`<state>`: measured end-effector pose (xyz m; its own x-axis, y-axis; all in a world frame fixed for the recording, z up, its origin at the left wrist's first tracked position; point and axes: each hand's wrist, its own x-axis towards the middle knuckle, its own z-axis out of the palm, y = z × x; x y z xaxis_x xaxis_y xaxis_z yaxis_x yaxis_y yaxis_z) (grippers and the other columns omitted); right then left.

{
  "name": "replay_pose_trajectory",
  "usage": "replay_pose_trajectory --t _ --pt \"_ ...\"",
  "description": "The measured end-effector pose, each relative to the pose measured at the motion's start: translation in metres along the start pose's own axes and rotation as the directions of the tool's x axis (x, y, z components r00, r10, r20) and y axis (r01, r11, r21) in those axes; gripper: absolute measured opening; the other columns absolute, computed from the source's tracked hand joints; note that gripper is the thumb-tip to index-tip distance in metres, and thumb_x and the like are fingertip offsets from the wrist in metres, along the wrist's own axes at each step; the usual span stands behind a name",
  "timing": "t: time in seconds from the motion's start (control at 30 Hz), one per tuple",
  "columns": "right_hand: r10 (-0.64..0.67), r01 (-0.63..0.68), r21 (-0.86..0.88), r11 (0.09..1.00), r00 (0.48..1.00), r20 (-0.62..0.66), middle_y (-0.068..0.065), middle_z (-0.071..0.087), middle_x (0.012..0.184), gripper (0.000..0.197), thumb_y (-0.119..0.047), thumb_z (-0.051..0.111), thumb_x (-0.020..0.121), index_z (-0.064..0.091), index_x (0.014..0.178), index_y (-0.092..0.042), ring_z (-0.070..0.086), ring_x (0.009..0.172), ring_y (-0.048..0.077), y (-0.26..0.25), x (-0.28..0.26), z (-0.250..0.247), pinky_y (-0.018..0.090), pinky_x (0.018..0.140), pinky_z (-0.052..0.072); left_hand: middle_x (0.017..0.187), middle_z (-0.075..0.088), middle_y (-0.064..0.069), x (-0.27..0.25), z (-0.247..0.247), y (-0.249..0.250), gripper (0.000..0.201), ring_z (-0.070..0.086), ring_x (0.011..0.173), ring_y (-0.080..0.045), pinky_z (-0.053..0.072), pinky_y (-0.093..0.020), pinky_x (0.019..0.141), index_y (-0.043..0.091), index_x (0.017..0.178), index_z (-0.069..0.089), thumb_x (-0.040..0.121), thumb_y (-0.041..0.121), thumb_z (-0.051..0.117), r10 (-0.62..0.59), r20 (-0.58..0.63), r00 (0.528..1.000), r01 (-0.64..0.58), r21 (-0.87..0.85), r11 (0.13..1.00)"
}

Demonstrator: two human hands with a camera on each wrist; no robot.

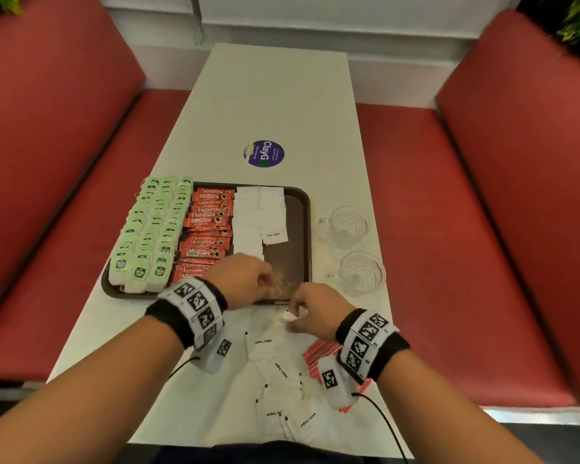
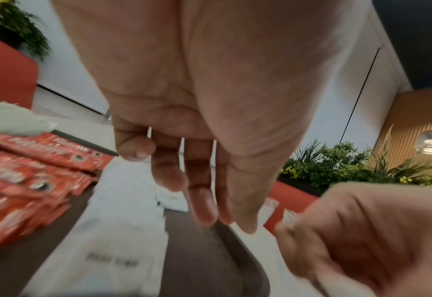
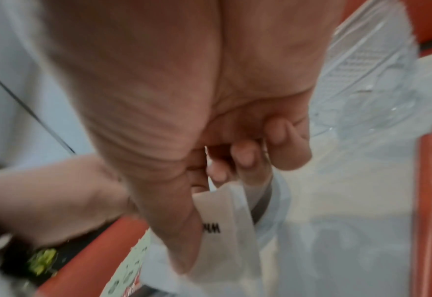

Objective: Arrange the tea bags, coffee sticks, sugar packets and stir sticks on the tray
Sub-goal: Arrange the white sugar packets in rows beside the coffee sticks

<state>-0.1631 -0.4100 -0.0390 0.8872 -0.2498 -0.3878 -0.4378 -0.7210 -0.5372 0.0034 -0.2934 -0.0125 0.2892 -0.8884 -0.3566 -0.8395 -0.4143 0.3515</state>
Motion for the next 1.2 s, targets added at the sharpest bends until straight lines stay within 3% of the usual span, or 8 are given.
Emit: replay_pose_trajectory --t 0.2,0.37,0.6,0.7,0.8,0.9,1.0,1.2 --pt "0.082 -0.041 0.273 0.961 0.987 -0.141 -0.008 0.058 0.076 0.025 -0.025 0.086 0.075 0.063 0.082 -0.018 0.049 0.065 0.005 0.008 -0.021 -0.004 0.018 0.062 0.042 0.106 0.065 0.013 -0.025 0.052 0.004 0.033 0.059 0.098 -0.009 0.050 -0.029 0.088 0.032 0.110 0.067 0.081 0.046 0.075 -0.030 0.124 0.992 0.027 0.033 0.999" --pt "0.101 -0.026 0.384 0.923 0.979 -0.175 -0.007 0.052 0.075 0.053 -0.018 0.082 0.079 0.056 0.123 -0.030 0.048 0.062 0.002 0.010 -0.033 0.005 0.013 0.061 0.041 0.108 0.059 0.009 -0.029 0.076 0.011 0.049 0.057 0.100 -0.013 0.048 -0.030 0.086 0.032 0.119 0.062 0.075 0.043 0.080 -0.026 0.087 0.996 0.022 0.039 0.999" --pt "0.112 -0.053 0.278 0.959 0.973 -0.204 -0.010 0.056 0.084 0.011 -0.018 0.065 0.092 0.054 0.092 -0.018 0.057 0.068 -0.001 0.014 -0.043 0.009 0.016 0.062 0.042 0.093 0.055 0.010 -0.029 0.076 0.014 0.032 0.054 0.088 -0.012 0.046 -0.028 0.078 0.027 0.112 0.066 0.083 0.037 0.075 -0.007 0.085 0.996 0.005 0.027 1.000" --pt "0.140 -0.048 0.500 0.865 0.979 -0.148 0.005 0.071 0.092 0.010 -0.004 0.048 0.094 0.051 0.089 -0.012 0.072 0.073 0.010 0.010 -0.047 0.008 0.031 0.072 0.059 0.090 0.059 0.012 -0.030 0.067 0.014 0.019 0.056 0.085 -0.011 0.047 -0.028 0.075 0.029 0.101 0.066 0.088 0.043 0.067 0.009 0.020 1.000 -0.009 -0.017 1.000" --pt "0.162 -0.059 0.588 0.807 0.979 -0.125 0.006 0.069 0.087 0.021 -0.001 0.039 0.090 0.040 0.087 -0.022 0.063 0.068 0.024 0.011 -0.045 0.008 0.040 0.068 0.051 0.079 0.062 0.011 -0.032 0.051 0.014 0.014 0.058 0.075 -0.007 0.047 -0.023 0.068 0.031 0.085 0.064 0.089 0.044 0.067 0.013 -0.126 0.992 -0.033 -0.154 0.988" --pt "0.146 -0.030 0.562 0.826 0.976 -0.162 0.004 0.054 0.078 0.018 -0.012 0.048 0.089 0.043 0.096 -0.028 0.045 0.062 0.018 0.010 -0.041 0.008 0.035 0.060 0.039 0.072 0.064 0.013 -0.034 0.036 0.016 0.015 0.056 0.065 -0.002 0.042 -0.016 0.060 0.029 0.082 0.065 0.091 0.040 0.067 0.004 -0.252 0.968 -0.075 -0.274 0.959" --pt "0.088 0.023 0.473 0.881 0.974 -0.211 -0.010 0.055 0.080 0.026 -0.023 0.063 0.092 0.051 0.115 -0.024 0.052 0.063 0.001 0.006 -0.037 0.006 0.022 0.062 0.042 0.071 0.063 0.013 -0.035 0.029 0.015 0.010 0.055 0.065 -0.005 0.043 -0.021 0.061 0.030 0.084 0.064 0.093 0.036 0.066 0.012 -0.306 0.952 -0.128 -0.361 0.924" --pt "0.042 0.085 0.402 0.911 0.954 -0.298 -0.009 0.061 0.085 0.013 -0.028 0.061 0.097 0.065 0.104 -0.017 0.054 0.077 0.003 0.004 -0.023 -0.005 0.025 0.071 0.043 0.073 0.066 0.004 -0.033 0.025 0.006 0.016 0.056 0.065 -0.006 0.048 -0.030 0.066 0.026 0.080 0.065 0.092 0.036 0.068 -0.022 -0.302 0.953 -0.126 -0.463 0.877"
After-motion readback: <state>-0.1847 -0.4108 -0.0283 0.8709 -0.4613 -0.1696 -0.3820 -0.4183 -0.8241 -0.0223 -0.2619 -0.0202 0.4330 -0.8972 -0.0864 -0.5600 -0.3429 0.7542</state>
